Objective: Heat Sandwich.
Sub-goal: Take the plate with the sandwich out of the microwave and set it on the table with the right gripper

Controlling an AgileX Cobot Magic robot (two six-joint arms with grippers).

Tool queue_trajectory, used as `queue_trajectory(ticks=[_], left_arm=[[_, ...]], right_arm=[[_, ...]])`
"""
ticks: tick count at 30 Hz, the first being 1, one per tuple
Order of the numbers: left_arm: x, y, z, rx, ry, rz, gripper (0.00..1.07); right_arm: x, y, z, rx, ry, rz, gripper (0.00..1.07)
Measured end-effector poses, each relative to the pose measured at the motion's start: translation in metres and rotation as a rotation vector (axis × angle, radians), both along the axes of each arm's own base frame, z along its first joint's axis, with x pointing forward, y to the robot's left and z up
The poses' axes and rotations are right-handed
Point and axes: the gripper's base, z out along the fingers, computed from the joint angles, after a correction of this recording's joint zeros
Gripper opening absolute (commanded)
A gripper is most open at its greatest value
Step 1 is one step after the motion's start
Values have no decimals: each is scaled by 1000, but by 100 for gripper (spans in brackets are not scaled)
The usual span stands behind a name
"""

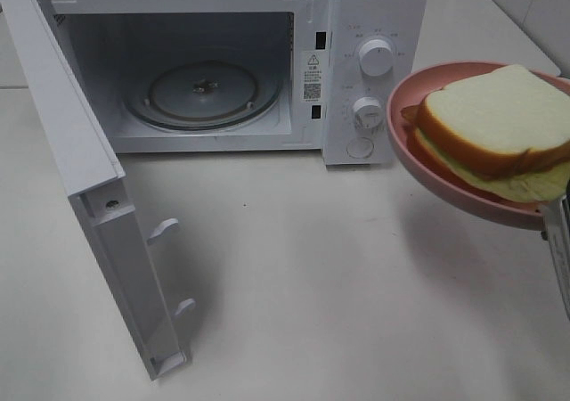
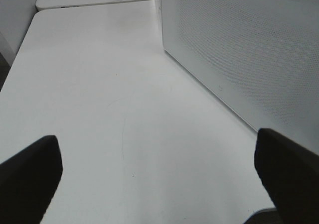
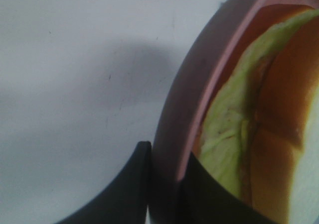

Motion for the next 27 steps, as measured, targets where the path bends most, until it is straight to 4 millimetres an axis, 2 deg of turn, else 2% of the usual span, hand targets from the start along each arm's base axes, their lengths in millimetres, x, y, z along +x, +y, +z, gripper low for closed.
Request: queue_trajectory(ticks=[11,23,27], left_arm=[[0,0,0,0,0,0,101],[0,0,0,0,0,0,101],[0,0,0,0,0,0,101]], right_arm=[[2,-16,1,16,-23,-277,1],[-2,-25,0,16,-6,-433,1],[-4,-31,0,17,-10,-548,1]])
